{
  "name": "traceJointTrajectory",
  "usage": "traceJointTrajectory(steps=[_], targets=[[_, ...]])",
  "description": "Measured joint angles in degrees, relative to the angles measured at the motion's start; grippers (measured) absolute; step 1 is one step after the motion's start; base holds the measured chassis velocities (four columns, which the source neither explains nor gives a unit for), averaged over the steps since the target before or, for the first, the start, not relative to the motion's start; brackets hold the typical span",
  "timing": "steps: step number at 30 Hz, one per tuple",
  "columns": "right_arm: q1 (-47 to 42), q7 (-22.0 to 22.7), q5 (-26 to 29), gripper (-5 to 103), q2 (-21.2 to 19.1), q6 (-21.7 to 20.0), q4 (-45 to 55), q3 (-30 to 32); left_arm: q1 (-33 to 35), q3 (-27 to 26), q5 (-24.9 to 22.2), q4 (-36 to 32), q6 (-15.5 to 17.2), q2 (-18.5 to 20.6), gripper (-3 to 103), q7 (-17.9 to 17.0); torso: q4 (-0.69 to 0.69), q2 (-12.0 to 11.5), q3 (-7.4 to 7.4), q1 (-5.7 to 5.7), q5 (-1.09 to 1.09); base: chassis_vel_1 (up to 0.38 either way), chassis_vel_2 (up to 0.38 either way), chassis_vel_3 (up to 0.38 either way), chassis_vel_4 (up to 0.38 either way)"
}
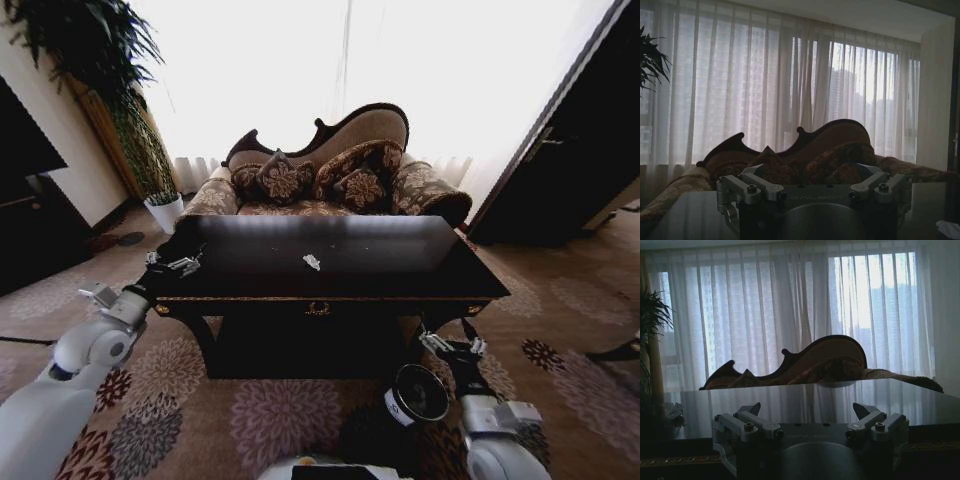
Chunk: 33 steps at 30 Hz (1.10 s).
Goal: Move to the front of the table and place the trash on the table into the trash bin.
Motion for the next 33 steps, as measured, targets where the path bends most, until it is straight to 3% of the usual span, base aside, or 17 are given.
traceJointTrajectory(steps=[1, 2, 5, 6, 9, 10, 13, 19, 22, 33], targets=[[0.0, 0.0, 0.0, 100, 0.0, 0.0, 0.0, 0.0, 0.0, 0.0, 0.0, 0.0, 0.0, 0.0, 100, 0.0, 0.0, 0.0, 0.0, 0.0, 0.0, 0.0, 0.0, 0.0, 0.0], [2.2, 0.5, 1.4, 100, -4.3, -1.3, -0.9, -1.3, 0.0, 0.0, 0.0, 0.0, 0.0, 0.0, 100, 0.0, 0.0, 0.0, 0.0, 0.0, 0.01, 0.0, 0.0, 0.0, 0.0], [5.7, 0.6, 3.8, 100, -11.2, -2.7, -2.3, -2.8, 0.0, 0.0, 0.0, 0.0, 0.0, 0.0, 100, 0.0, 0.0, 0.0, 0.01, 0.0, 0.01, 0.0, 0.0, 0.0, 0.0], [5.7, 0.6, 3.8, 100, -11.2, -2.7, -2.3, -2.8, 0.0, 0.0, 0.0, 0.0, 0.0, 0.0, 100, 0.0, 0.0, 0.0, 0.01, 0.0, 0.01, 0.0, 0.0, 0.0, 0.0], [10.0, 0.5, 8.7, 100, -17.5, -4.5, -3.0, -4.3, 0.0, 0.0, 0.0, 0.0, 0.0, 0.0, 100, 0.0, -0.01, 0.0, 0.0, 0.0, 0.0, 0.0, 0.0, 0.0, 0.0], [10.0, 0.5, 8.7, 100, -17.5, -4.5, -3.0, -4.3, 0.0, 0.0, 0.0, 0.0, 0.0, 0.0, 100, 0.0, -0.01, 0.0, 0.0, 0.0, 0.0, 0.0, 0.0, 0.0, 0.0], [16.6, 1.1, 12.7, 100, -24.0, -6.0, -4.8, -8.7, 0.0, 0.0, 0.0, 0.0, 0.0, 0.0, 100, 0.0, 0.0, 0.0, 0.01, 0.01, -0.01, 0.0, 0.0, 0.0, 0.0], [26.2, 2.0, 16.5, 100, -28.3, -7.5, -7.9, -16.9, 0.0, 0.0, 0.0, 0.0, 0.0, 0.0, 100, 0.0, -0.01, 0.0, 0.01, 0.01, 0.0, 0.0, 0.0, 0.0, 0.0], [35.8, 2.3, 18.7, 100, -30.5, -8.3, -10.9, -26.1, 0.0, 0.0, 0.0, 0.0, 0.0, 0.0, 100, 0.0, 0.01, 0.0, 0.0, 0.01, 0.0, 0.0, 0.0, 0.0, 0.0], [47.8, 2.1, 19.7, 100, -33.7, -8.4, -15.6, -42.2, 0.0, 0.0, 0.0, 0.0, 0.0, 0.0, 100, 0.0, -0.01, 0.0, 0.0, 0.01, 0.0, 0.0, 0.0, 0.0, 0.0]])
